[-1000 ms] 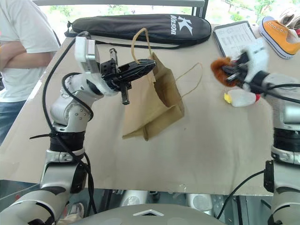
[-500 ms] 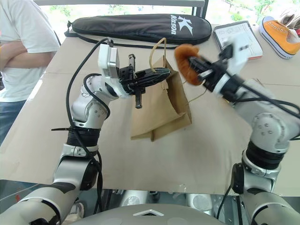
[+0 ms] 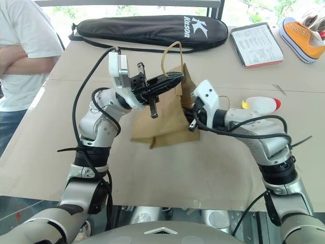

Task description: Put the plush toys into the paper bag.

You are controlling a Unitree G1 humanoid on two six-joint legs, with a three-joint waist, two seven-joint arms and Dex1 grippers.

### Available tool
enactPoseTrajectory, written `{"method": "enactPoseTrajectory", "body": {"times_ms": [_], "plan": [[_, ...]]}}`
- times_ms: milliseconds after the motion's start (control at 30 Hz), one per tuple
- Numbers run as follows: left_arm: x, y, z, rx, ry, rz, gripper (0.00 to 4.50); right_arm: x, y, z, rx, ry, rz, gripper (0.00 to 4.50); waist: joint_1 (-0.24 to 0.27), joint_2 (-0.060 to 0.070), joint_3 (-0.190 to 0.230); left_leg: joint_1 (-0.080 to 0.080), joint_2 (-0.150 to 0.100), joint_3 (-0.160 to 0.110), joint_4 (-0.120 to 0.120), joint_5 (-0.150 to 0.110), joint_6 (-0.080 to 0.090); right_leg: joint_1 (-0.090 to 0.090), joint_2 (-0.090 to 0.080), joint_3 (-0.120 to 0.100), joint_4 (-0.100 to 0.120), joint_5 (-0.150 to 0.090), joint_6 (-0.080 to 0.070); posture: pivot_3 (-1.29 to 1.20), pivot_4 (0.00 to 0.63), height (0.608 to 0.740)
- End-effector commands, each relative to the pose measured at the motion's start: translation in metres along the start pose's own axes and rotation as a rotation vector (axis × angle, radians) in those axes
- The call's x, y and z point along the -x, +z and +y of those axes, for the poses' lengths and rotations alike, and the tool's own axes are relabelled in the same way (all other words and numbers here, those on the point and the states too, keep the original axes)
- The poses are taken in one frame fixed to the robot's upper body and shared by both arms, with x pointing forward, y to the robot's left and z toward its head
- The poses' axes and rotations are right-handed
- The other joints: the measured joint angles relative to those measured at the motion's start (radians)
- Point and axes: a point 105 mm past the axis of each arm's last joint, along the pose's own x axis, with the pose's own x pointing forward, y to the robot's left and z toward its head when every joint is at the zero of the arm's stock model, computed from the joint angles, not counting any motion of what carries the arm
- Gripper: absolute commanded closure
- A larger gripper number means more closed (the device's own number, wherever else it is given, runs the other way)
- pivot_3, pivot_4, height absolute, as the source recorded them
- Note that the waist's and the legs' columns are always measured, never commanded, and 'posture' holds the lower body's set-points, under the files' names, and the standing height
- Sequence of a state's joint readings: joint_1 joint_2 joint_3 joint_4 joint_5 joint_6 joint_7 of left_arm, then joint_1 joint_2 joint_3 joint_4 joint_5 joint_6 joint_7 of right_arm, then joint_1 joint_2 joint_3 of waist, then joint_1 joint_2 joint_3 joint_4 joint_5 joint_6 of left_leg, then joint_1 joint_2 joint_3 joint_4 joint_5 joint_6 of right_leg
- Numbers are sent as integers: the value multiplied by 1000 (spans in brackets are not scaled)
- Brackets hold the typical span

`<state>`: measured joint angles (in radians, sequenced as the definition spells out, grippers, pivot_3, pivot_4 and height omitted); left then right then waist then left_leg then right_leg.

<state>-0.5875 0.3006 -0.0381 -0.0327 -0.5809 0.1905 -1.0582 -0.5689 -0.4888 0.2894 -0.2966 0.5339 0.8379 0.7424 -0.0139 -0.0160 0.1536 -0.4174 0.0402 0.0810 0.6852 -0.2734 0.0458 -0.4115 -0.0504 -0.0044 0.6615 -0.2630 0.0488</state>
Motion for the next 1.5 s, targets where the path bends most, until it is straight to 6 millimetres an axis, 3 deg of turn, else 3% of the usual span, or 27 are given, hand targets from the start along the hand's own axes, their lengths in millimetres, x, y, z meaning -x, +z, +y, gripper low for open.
{"method": "enactPoseTrajectory", "body": {"times_ms": [33,67,300,567,767,900,1000,1033,1100,1267,1500], "plan": [[-1,9,-7,-44,-17,-15,4500,-11,3,6,102,128,0,4467,1,0,0,0,0,0,0,0,0,0,0,0,0,0,0,0,150,740],[-1,9,-7,-44,-17,-15,4500,-11,2,7,103,152,-2,3848,3,0,0,0,0,0,0,0,0,0,0,0,0,0,0,0,150,740],[12,7,-12,-65,-3,9,4500,3,8,0,188,141,-60,724,6,0,0,0,0,0,0,0,0,0,-1,-1,0,0,0,0,150,740],[35,8,-12,-83,70,48,4500,53,22,-2,210,-69,-108,724,7,0,0,0,1,-1,0,0,0,0,-2,-1,0,0,0,0,150,740],[37,2,-10,-79,100,57,4500,93,45,-1,158,-252,-225,724,8,0,0,0,0,0,0,0,0,1,-2,-1,1,0,0,0,150,740],[32,-1,-9,-78,102,51,4500,129,54,-23,163,-477,-212,724,9,0,0,0,0,0,0,0,0,1,-2,-1,1,0,0,0,150,740],[29,-3,-9,-77,103,39,4500,171,37,-67,129,-786,-89,724,10,0,0,0,0,0,0,0,0,1,-2,0,0,0,0,0,150,740],[28,-3,-10,-79,101,36,4500,179,29,-75,111,-845,-54,205,11,0,0,0,-1,0,1,0,0,1,-2,0,0,0,0,0,150,740],[26,-3,-11,-81,102,28,4500,197,12,-96,87,-1031,40,24,11,-1,0,0,-1,1,0,0,0,1,-2,0,0,0,0,0,150,740],[22,-5,-13,-79,104,16,4500,206,-42,-122,-161,-1165,227,24,4,0,0,1,0,1,0,0,0,1,-1,1,1,0,0,0,150,740],[22,-4,-15,-85,117,12,4500,197,-75,-134,-326,-1119,310,24,7,1,-1,1,0,2,0,0,0,0,0,2,0,0,0,0,150,740]]}}
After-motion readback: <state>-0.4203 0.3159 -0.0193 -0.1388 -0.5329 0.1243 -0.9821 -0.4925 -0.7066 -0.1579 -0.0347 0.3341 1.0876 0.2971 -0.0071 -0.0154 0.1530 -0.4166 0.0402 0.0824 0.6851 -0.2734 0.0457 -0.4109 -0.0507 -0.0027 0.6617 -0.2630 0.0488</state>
